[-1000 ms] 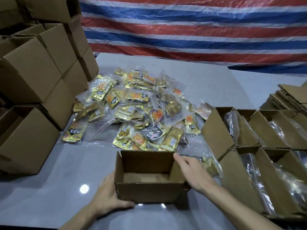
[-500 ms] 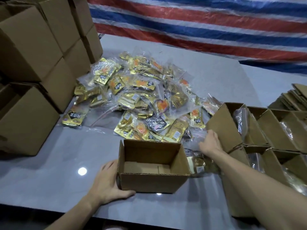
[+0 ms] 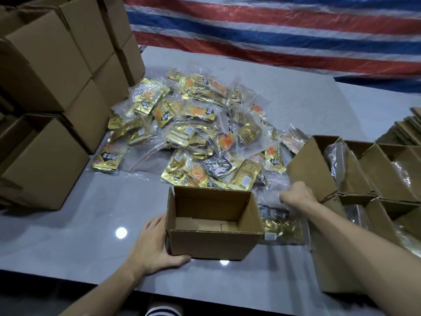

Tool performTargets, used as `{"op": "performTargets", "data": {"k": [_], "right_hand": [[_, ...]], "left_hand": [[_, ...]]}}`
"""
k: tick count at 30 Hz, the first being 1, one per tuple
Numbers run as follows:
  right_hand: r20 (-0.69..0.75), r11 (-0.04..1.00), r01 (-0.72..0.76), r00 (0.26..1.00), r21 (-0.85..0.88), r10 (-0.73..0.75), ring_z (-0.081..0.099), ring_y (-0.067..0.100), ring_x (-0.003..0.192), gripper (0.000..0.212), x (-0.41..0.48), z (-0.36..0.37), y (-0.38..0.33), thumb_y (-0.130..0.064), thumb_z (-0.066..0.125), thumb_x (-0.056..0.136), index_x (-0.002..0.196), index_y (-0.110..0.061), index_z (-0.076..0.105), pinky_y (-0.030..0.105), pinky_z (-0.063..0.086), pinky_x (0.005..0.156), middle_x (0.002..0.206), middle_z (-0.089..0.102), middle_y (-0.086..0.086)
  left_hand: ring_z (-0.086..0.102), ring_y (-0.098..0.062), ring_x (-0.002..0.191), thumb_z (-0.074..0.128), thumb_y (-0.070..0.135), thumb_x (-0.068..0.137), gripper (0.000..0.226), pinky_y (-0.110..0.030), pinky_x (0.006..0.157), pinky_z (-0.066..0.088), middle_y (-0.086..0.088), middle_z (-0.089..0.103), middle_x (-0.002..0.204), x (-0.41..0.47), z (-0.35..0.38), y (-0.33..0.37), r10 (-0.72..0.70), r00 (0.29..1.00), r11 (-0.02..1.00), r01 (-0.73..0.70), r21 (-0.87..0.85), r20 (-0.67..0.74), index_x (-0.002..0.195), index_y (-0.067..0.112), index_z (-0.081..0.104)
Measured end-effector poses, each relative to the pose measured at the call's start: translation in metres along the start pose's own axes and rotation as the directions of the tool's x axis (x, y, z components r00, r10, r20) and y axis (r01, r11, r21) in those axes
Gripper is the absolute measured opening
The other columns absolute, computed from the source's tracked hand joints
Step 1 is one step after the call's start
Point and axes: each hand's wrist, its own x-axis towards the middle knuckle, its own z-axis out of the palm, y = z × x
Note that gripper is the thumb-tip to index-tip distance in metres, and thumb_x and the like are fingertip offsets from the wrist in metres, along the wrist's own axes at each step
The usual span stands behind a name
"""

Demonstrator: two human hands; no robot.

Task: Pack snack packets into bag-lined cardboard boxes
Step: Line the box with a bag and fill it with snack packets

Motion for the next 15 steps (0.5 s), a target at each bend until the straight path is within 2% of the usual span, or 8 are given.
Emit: {"op": "performTargets", "data": {"k": [1, 3, 6, 8, 10, 13, 15], "right_hand": [[0.019, 1.0, 0.021, 1.0, 0.017, -0.022, 0.053, 0.022, 0.061, 0.022, 0.0, -0.004, 0.001, -0.009, 0.068, 0.081, 0.065, -0.01, 0.053, 0.029, 0.042, 0.06, 0.065, 0.054, 0.006], [0.056, 0.995, 0.093, 0.994, 0.033, -0.095, 0.055, 0.018, 0.06, 0.015, -0.001, -0.014, 0.003, -0.007, 0.072, 0.081, 0.068, -0.006, 0.063, 0.026, 0.046, 0.06, 0.066, 0.06, 0.008], [0.103, 0.975, 0.205, 0.971, 0.086, -0.214, 0.066, 0.013, 0.07, 0.012, -0.007, -0.028, 0.004, 0.001, 0.065, 0.088, 0.082, 0.009, 0.071, 0.035, 0.058, 0.073, 0.079, 0.073, 0.01], [0.118, 0.962, 0.265, 0.955, 0.059, -0.27, 0.069, 0.017, 0.08, 0.012, -0.011, -0.036, 0.004, 0.002, 0.064, 0.088, 0.079, -0.002, 0.071, 0.041, 0.058, 0.082, 0.082, 0.071, 0.005], [0.172, 0.954, 0.298, 0.942, -0.028, -0.289, 0.069, 0.021, 0.089, 0.01, -0.015, -0.045, 0.003, 0.001, 0.072, 0.083, 0.084, -0.008, 0.07, 0.04, 0.058, 0.083, 0.088, 0.071, 0.003], [0.322, 0.926, 0.288, 0.925, -0.243, -0.203, 0.067, 0.024, 0.096, 0.039, -0.024, -0.054, 0.005, 0.002, 0.075, 0.077, 0.11, -0.014, 0.062, 0.038, 0.058, 0.085, 0.108, 0.069, 0.008], [0.305, 0.869, 0.291, 0.937, -0.401, -0.172, 0.067, 0.024, 0.091, 0.028, -0.031, -0.056, 0.007, 0.004, 0.068, 0.079, 0.103, -0.007, 0.064, 0.032, 0.056, 0.074, 0.108, 0.069, 0.012]], "left_hand": [[0.049, -0.001, 0.111, 0.064, 0.091, 0.055, 0.083, -0.022, 0.099, 0.034, 0.033, 0.049, 0.114, 0.0, 0.0, 0.001, -0.005, 1.0, 1.0, 0.005, 0.003, 0.001, 0.122, 0.043, 0.057], [0.048, 0.0, 0.11, 0.065, 0.09, 0.054, 0.082, -0.015, 0.099, 0.028, 0.036, 0.048, 0.113, 0.0, 0.0, 0.003, -0.013, 1.0, 1.0, 0.013, 0.004, 0.0, 0.121, 0.044, 0.056], [0.048, 0.001, 0.11, 0.074, 0.083, 0.053, 0.08, -0.011, 0.099, 0.024, 0.037, 0.046, 0.112, -0.001, -0.001, 0.005, -0.015, 1.0, 1.0, 0.015, 0.005, -0.005, 0.121, 0.045, 0.054], [0.048, -0.001, 0.111, 0.074, 0.082, 0.054, 0.08, -0.013, 0.098, 0.025, 0.033, 0.049, 0.113, -0.001, -0.001, 0.004, -0.014, 1.0, 1.0, 0.014, 0.012, 0.001, 0.122, 0.044, 0.054], [0.048, -0.003, 0.112, 0.073, 0.083, 0.055, 0.081, -0.016, 0.097, 0.027, 0.03, 0.051, 0.114, -0.001, -0.001, 0.004, -0.014, 1.0, 1.0, 0.014, 0.024, 0.007, 0.123, 0.043, 0.055], [0.049, -0.005, 0.111, 0.072, 0.084, 0.055, 0.083, -0.021, 0.097, 0.031, 0.026, 0.054, 0.114, 0.0, 0.0, 0.005, -0.02, 1.0, 0.999, 0.02, 0.037, 0.002, 0.123, 0.04, 0.058], [0.05, -0.005, 0.111, 0.071, 0.085, 0.055, 0.083, -0.023, 0.096, 0.032, 0.025, 0.054, 0.114, 0.0, -0.001, 0.005, -0.019, 1.0, 0.999, 0.019, 0.045, -0.002, 0.123, 0.039, 0.06]]}}
